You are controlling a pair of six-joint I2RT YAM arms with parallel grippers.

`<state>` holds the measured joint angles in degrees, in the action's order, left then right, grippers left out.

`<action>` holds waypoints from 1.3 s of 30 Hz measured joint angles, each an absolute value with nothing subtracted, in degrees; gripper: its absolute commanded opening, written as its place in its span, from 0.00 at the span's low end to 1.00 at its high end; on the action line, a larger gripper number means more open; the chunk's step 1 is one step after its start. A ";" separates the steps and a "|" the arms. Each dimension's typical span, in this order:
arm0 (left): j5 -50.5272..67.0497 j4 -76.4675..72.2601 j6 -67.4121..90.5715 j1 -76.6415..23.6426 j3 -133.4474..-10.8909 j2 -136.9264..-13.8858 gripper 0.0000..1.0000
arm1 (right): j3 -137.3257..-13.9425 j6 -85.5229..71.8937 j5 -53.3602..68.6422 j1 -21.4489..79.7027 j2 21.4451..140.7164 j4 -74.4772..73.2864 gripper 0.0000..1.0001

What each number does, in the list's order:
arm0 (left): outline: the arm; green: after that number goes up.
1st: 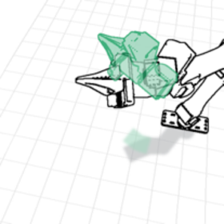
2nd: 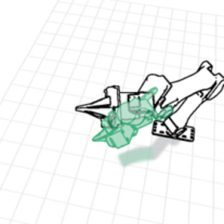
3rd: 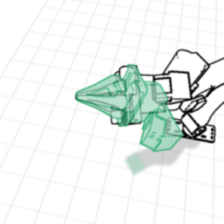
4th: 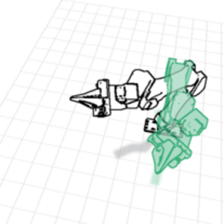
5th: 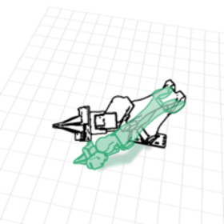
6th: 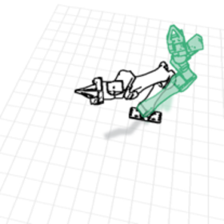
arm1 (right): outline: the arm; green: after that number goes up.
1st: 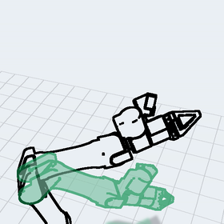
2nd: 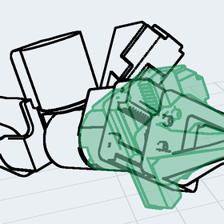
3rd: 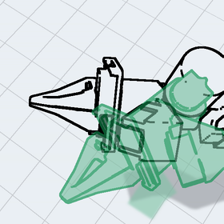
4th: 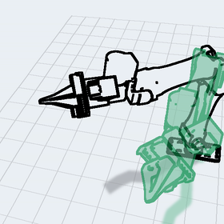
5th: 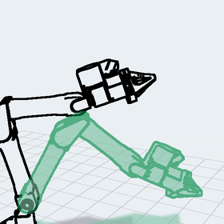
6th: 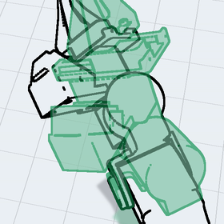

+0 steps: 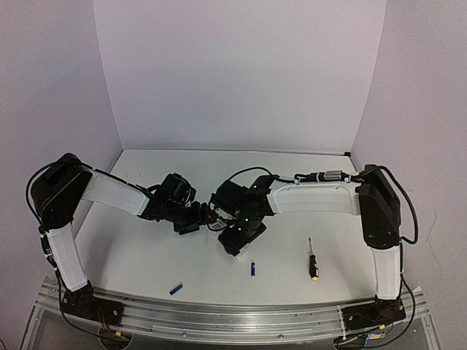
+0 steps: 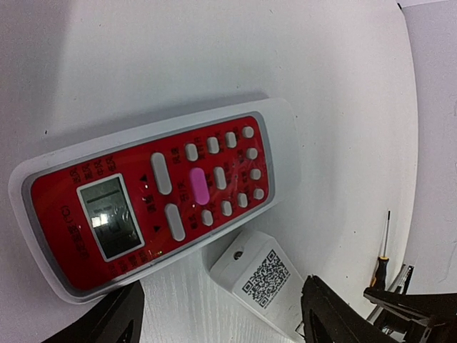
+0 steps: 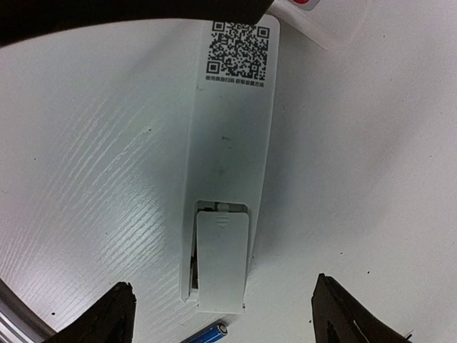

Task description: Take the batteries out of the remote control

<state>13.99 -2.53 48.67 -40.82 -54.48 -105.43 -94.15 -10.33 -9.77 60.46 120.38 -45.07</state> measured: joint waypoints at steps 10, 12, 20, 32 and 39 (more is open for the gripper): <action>14.52 -2.47 47.92 -40.82 -54.65 -105.43 0.79 | -93.90 -7.46 -12.25 60.97 121.47 -45.04 0.83; 14.69 -2.48 47.92 -40.82 -54.65 -105.45 0.79 | -93.56 -7.18 -12.36 60.97 121.93 -44.89 0.83; 14.96 -2.99 47.92 -40.82 -54.21 -105.38 0.79 | -91.94 -6.39 -14.90 60.97 123.07 -44.64 0.83; 14.96 -3.08 47.90 -40.82 -52.14 -103.65 0.78 | -90.94 -5.12 -18.48 60.54 123.59 -43.84 0.82; 14.93 -1.73 47.89 -40.82 -50.80 -102.11 0.78 | -90.51 -4.73 -18.37 59.22 123.46 -42.76 0.82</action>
